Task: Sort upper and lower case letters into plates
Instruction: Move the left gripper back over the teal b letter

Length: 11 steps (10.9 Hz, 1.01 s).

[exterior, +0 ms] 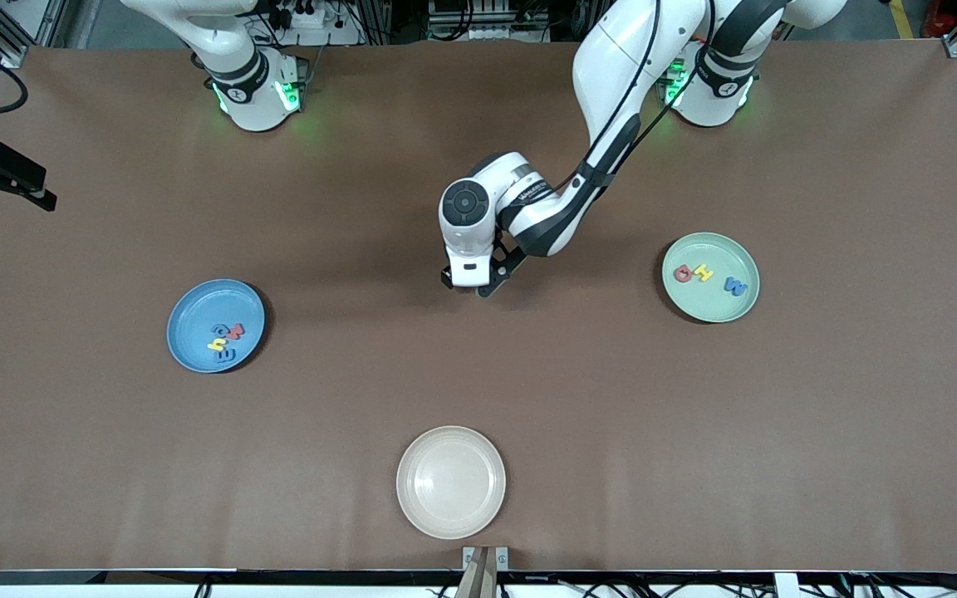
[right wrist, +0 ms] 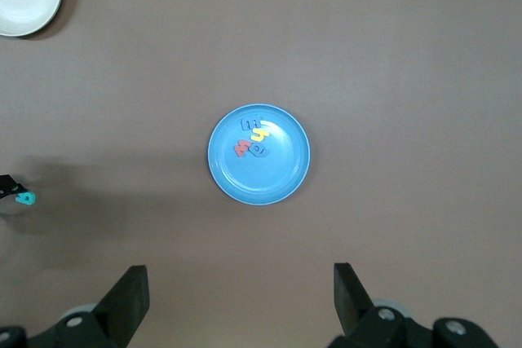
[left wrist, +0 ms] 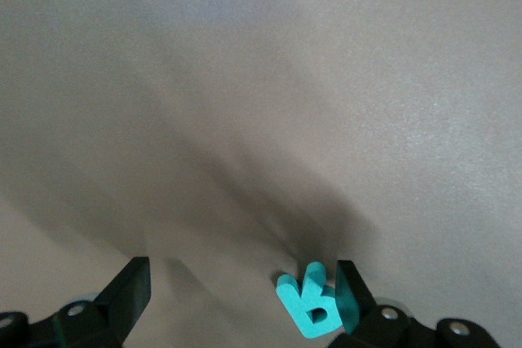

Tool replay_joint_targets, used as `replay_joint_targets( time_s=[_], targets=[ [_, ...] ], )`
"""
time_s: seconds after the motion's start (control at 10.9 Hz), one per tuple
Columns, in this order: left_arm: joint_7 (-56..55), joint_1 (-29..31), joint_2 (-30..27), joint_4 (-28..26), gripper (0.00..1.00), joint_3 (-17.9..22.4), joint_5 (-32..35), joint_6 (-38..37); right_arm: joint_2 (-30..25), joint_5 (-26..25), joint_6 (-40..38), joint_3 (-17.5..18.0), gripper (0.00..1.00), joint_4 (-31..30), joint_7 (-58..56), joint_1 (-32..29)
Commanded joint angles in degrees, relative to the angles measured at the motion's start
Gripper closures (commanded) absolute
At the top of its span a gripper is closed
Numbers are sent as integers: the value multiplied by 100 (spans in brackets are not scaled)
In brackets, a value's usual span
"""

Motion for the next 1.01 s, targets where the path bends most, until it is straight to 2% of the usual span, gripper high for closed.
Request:
replay_joint_targets(
  time_s=[0.0, 0.46, 0.92],
  targets=[
    [-166, -78, 100, 259, 0, 55, 11, -140, 50, 124, -80, 38, 0, 110, -51, -80],
    [-658, -78, 337, 567, 0, 55, 2, -114, 50, 124, -80, 38, 0, 110, -51, -80],
    [-658, -96, 355, 594, 0, 55, -42, -79, 68, 124, -62, 38, 0, 110, -51, -80]
  ],
)
